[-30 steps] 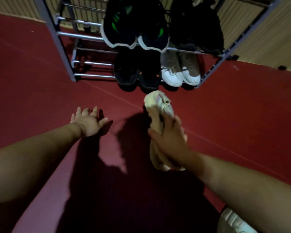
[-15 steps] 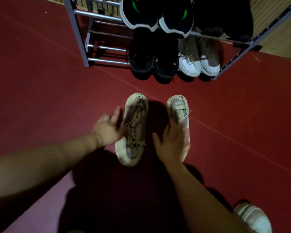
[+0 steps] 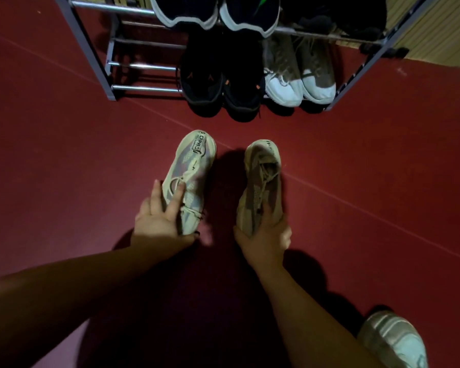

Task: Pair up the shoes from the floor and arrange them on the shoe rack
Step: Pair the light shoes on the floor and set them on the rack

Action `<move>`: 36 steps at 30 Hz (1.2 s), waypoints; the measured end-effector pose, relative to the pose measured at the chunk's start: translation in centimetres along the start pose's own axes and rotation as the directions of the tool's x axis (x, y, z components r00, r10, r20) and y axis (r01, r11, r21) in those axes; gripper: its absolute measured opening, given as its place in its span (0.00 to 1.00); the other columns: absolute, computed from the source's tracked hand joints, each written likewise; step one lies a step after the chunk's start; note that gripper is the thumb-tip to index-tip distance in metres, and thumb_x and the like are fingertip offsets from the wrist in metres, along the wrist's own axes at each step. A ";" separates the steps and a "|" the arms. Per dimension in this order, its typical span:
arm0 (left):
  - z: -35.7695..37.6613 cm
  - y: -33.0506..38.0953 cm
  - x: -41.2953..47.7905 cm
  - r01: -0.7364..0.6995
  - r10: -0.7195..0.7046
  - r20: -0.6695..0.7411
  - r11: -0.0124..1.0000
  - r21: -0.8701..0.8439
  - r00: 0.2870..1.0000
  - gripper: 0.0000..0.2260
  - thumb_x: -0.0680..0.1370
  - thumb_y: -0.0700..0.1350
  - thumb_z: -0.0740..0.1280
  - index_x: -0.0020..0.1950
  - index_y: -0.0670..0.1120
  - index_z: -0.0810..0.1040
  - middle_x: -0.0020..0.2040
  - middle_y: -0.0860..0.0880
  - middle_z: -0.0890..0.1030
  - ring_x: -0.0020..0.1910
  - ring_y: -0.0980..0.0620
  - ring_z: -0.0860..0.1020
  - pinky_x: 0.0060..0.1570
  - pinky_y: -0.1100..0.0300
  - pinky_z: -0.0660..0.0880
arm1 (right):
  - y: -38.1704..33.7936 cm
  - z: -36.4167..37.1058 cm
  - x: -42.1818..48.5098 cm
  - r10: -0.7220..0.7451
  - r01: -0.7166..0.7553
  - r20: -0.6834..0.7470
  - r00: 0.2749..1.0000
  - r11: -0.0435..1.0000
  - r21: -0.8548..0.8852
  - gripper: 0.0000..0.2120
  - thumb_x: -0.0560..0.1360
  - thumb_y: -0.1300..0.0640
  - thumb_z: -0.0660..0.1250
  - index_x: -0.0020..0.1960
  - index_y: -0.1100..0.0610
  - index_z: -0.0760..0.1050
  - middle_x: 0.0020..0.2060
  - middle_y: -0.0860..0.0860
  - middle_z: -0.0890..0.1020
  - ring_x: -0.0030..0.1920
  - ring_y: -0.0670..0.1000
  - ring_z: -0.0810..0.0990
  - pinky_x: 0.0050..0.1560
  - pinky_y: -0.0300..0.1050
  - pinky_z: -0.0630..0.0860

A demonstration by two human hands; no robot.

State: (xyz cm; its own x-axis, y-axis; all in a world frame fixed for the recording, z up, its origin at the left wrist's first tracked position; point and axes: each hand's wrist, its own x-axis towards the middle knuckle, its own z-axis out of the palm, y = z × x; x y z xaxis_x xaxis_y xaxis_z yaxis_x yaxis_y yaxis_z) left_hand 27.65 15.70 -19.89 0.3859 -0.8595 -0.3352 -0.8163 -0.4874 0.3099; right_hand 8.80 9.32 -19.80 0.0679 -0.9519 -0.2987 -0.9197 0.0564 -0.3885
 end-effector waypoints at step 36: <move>-14.4 1.0 13.1 0.055 -0.258 -0.253 0.792 -0.607 0.932 0.34 0.69 0.58 0.68 0.73 0.66 0.59 0.75 0.41 0.54 0.73 0.41 0.53 0.72 0.54 0.52 | -16.7 -3.8 11.9 -0.325 0.396 -0.312 0.893 0.897 0.199 0.34 0.66 0.43 0.68 0.69 0.53 0.69 0.71 0.66 0.59 0.69 0.66 0.60 0.68 0.54 0.59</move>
State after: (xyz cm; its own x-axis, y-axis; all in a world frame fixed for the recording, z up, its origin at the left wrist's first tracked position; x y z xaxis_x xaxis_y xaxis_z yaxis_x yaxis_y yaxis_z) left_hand 38.05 1.75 -11.14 0.6796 -0.7143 -0.1671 -0.3648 -0.5267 0.7678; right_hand 23.49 -4.04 -13.59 0.2389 -0.9621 0.1314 -0.7207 -0.2664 -0.6400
